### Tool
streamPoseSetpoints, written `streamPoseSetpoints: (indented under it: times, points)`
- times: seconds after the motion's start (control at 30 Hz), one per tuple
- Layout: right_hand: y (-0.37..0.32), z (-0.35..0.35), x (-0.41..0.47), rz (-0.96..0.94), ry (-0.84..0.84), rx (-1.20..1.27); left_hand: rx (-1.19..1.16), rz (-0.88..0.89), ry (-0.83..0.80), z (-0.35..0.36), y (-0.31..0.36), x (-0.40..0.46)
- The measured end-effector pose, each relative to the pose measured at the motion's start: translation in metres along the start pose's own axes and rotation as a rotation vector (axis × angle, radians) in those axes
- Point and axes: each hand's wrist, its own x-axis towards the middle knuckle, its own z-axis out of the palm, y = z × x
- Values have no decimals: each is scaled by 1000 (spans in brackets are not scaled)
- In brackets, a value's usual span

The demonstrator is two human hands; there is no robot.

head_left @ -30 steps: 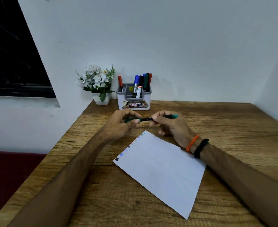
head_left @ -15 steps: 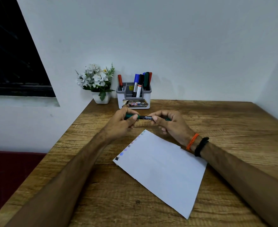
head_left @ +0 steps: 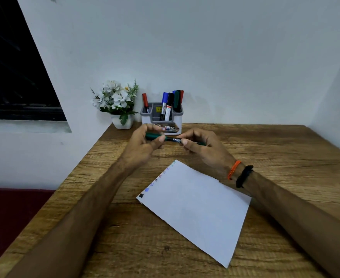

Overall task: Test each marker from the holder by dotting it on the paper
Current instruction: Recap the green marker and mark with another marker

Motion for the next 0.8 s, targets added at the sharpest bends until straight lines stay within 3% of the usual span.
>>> streamPoseSetpoints:
  times: [0.1,0.2,0.4,0.67,0.8]
  points:
    - [-6,5,1,-33,39,-155,-155,-12,138,1,6,1]
    - [-20,10,-3,-104,27,-268,-160,19,195,4,10,0]
    - [-38,8,-5,-249,-73,-440,-126,89,188,13,17,-3]
    - [-36,8,-5,-263,-82,-418,-140,96,145,15,15,-3]
    - [-34,-1,2,-255,-33,-422,107,68,143,10,1,1]
